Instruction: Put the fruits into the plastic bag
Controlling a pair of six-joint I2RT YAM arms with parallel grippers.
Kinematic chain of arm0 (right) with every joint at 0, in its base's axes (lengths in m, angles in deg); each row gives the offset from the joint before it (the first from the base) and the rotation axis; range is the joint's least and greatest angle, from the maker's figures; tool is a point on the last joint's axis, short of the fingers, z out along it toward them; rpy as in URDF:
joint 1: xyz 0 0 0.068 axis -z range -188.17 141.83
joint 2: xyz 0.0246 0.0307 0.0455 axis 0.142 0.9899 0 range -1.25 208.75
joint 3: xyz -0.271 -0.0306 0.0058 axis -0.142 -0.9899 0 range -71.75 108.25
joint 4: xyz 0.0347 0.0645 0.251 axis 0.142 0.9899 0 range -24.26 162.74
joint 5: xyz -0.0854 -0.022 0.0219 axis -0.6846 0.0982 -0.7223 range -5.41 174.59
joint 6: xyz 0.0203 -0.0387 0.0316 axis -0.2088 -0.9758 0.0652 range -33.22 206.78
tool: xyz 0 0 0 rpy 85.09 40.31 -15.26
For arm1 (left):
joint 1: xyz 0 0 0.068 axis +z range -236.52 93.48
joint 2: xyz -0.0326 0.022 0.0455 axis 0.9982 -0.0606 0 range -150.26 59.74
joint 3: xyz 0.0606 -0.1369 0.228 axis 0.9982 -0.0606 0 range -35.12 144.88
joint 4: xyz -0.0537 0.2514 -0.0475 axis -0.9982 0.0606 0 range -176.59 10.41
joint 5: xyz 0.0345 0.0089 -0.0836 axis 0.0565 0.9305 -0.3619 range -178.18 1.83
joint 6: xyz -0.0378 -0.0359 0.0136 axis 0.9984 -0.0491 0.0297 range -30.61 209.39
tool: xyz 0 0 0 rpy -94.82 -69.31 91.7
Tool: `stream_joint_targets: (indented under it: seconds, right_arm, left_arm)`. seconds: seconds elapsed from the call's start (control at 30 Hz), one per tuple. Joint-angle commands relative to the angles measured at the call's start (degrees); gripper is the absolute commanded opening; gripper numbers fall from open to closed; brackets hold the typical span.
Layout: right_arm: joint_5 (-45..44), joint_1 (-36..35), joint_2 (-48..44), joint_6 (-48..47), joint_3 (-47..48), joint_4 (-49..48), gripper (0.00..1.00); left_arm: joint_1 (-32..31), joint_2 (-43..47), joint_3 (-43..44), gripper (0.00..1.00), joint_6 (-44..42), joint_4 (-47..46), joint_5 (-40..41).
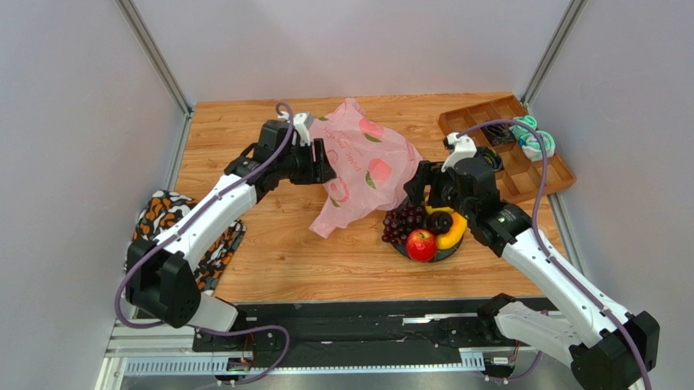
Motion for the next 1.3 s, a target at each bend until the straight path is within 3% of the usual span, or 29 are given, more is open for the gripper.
stream_joint_targets:
  seconds: [0.0, 0.07, 0.17, 0.27, 0.33, 0.37, 0.53, 0.6, 0.73, 0.9, 0.97, 1.17, 1.27]
  right_arm:
    - [-3.56, -3.38, 2.09, 0.54, 3.75, -0.78, 0.77]
    - [-5.93, -5.14, 3.50, 1.68, 4.55, -0.26, 0.78]
    - [-8.30, -5.50, 6.58, 5.62, 4.90, -0.08, 0.82]
    - [-11.64, -5.41, 11.41, 7.13, 4.90, -0.95, 0.82]
    - [-13.83, -5.32, 16.05, 7.04, 5.95, -1.74, 0.77]
    - [-14.20, -5.06, 17.99, 6.96, 6.74, -2.01, 0.70]
    - [-11.04, -1.38, 28.19, 6.25, 11.83, -5.70, 0.61]
    - [-9.81, 0.64, 33.73, 5.21, 15.87, -6.93, 0.55]
    - [-6.48, 8.01, 43.74, 3.27, 26.94, -8.16, 0.54]
    - [-1.81, 11.73, 57.80, -0.42, 51.33, 0.60, 0.55]
    - [-1.28, 11.11, 58.09, -2.36, 54.12, 5.45, 0.56]
    - [-6.02, 3.65, 42.29, -7.09, 35.95, -5.16, 0.77]
    - [-9.43, -1.97, 38.76, -8.60, 31.80, -4.57, 0.79]
  left_arm:
    - [0.88, 7.22, 2.24, 0.70, -3.81, 3.10, 12.03]
    - [0.97, 8.90, 3.12, 0.78, -6.89, 4.85, 16.00]
    - [1.67, 11.45, 4.35, 0.82, -10.84, 6.09, 24.34]
    - [4.39, 12.59, 5.14, 0.82, -11.99, 6.88, 24.73]
    - [6.58, 13.38, 5.23, 0.82, -11.64, 6.71, 23.76]
    - [7.20, 13.73, 5.06, 0.82, -11.56, 6.53, 23.15]
    - [8.79, 15.23, 4.97, 0.82, -12.34, 6.18, 23.14]
    - [8.79, 15.41, 4.97, 0.82, -12.78, 6.27, 23.75]
    - [8.88, 16.20, 5.32, 0.82, -13.40, 6.71, 24.37]
    - [8.88, 17.25, 5.15, 0.82, -14.45, 6.53, 24.55]
    - [8.88, 17.17, 5.58, 0.82, -15.07, 6.79, 24.46]
    - [8.96, 16.29, 5.85, 0.83, -15.33, 6.97, 21.40]
    - [9.40, 14.98, 6.37, 0.83, -15.07, 7.50, 19.72]
